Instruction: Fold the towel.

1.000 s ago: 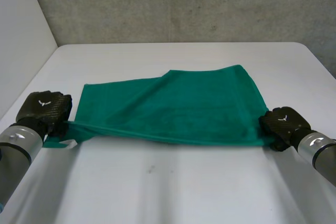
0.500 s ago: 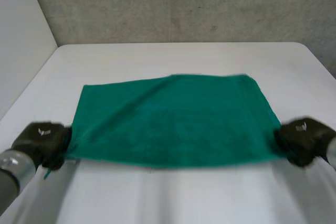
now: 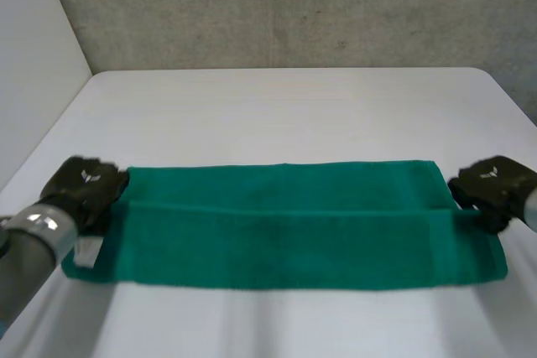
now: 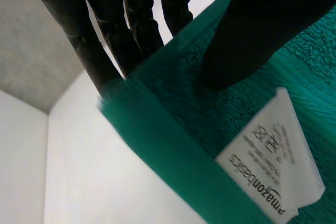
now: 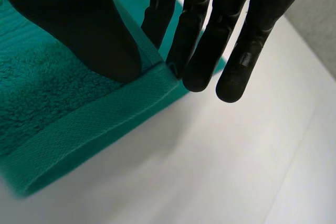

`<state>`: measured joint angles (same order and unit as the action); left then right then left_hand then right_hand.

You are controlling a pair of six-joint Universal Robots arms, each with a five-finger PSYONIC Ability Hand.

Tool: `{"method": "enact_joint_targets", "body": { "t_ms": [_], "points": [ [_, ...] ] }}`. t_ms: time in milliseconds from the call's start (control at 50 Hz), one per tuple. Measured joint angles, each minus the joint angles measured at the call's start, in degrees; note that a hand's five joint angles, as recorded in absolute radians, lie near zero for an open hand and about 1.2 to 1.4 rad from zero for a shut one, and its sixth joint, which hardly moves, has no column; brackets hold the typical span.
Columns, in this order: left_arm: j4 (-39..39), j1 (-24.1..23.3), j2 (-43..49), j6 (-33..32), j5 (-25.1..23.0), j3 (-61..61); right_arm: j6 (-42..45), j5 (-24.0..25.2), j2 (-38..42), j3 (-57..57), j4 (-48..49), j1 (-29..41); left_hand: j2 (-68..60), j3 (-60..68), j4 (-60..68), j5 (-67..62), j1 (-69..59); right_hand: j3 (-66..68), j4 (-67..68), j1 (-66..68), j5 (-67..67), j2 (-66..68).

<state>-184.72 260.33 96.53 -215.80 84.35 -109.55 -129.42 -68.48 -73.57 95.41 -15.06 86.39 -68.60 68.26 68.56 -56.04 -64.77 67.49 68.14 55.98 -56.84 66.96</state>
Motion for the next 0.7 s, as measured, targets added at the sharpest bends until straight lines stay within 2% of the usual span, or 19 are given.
{"method": "enact_joint_targets", "body": {
  "t_ms": [80, 160, 400, 420, 460, 480, 500, 520, 540, 560, 580, 700],
  "points": [
    [-6.2, -2.0, 8.8, 1.5, 1.0, 7.1, -4.1, -2.4, 6.4, -6.2, 6.1, 3.4, 0.0, 0.0, 0.0, 0.0, 0.0, 0.0, 0.0, 0.0, -0.1, 0.0],
    [-8.5, -2.9, 14.7, 2.6, 2.4, 12.3, -6.2, -4.1, 10.1, -10.2, 9.5, 4.9, 0.0, 0.0, 0.0, 0.0, 0.0, 0.0, 0.0, 0.0, -0.1, 0.0],
    [-9.3, -4.5, 30.0, 3.3, 9.0, 27.7, -9.3, -8.0, 24.3, -26.9, 14.4, 9.8, 0.0, 0.0, 0.0, 0.0, 0.0, 0.0, 0.0, 0.0, -0.1, 0.0],
    [-9.3, -4.6, 31.1, 3.3, 9.2, 28.8, -9.3, -8.5, 25.6, -28.4, 14.7, 10.3, 1.2, -0.6, -0.6, 0.6, 1.1, -3.9, -3.2, -2.8, 2.8, -3.8],
    [-9.3, -4.8, 32.0, 3.2, 9.2, 29.6, -9.3, -8.9, 26.6, -29.5, 14.8, 10.7, 14.5, -14.5, -13.3, 13.0, 15.1, -13.4, -13.8, -11.0, 12.4, -14.2],
    [-9.3, -5.2, 32.9, 3.1, 9.0, 30.4, -9.4, -9.6, 27.6, -30.6, 15.0, 11.2, 25.3, -24.0, -24.3, 23.9, 27.6, -25.1, -25.5, -22.3, 23.6, -25.2],
    [-9.3, -5.2, 32.9, 3.1, 9.0, 30.4, -9.4, -9.6, 27.6, -30.6, 15.0, 11.2, 25.3, -24.0, -24.3, 23.9, 27.6, -25.1, -25.5, -22.3, 23.6, -25.2],
    [-9.3, -5.7, 33.4, 2.9, 8.9, 30.9, -9.7, -10.5, 28.2, -31.4, 15.0, 11.6, 32.4, -32.1, -32.7, 32.3, 37.3, -25.1, -25.5, -22.3, 23.6, -25.2],
    [-9.3, -5.7, 33.4, 2.9, 8.9, 30.9, -9.7, -10.5, 28.2, -31.4, 15.0, 11.6, 32.4, -32.1, -32.7, 32.3, 37.3, -25.1, -25.5, -22.3, 23.6, -25.2],
    [-9.4, -6.6, 34.0, 2.7, 8.6, 31.5, -10.2, -11.1, 28.6, -31.8, 15.1, 11.8, 39.6, -39.2, -40.0, 39.5, 44.7, -48.8, -48.7, -40.5, 47.2, -48.4],
    [-9.5, -7.0, 34.1, 2.6, 8.4, 31.5, -11.5, -12.4, 28.9, -32.1, 15.2, 12.1, 55.6, -54.9, -55.8, 52.9, 53.7, -53.9, -54.1, -43.9, 52.4, -53.0],
    [-9.9, -8.4, 32.2, 2.5, 8.1, 30.1, -16.9, -13.7, 25.0, -29.2, 15.2, 11.8, 57.2, -56.3, -57.0, 53.5, 53.7, -55.5, -55.1, -44.5, 53.4, -54.2]
  ]
}}
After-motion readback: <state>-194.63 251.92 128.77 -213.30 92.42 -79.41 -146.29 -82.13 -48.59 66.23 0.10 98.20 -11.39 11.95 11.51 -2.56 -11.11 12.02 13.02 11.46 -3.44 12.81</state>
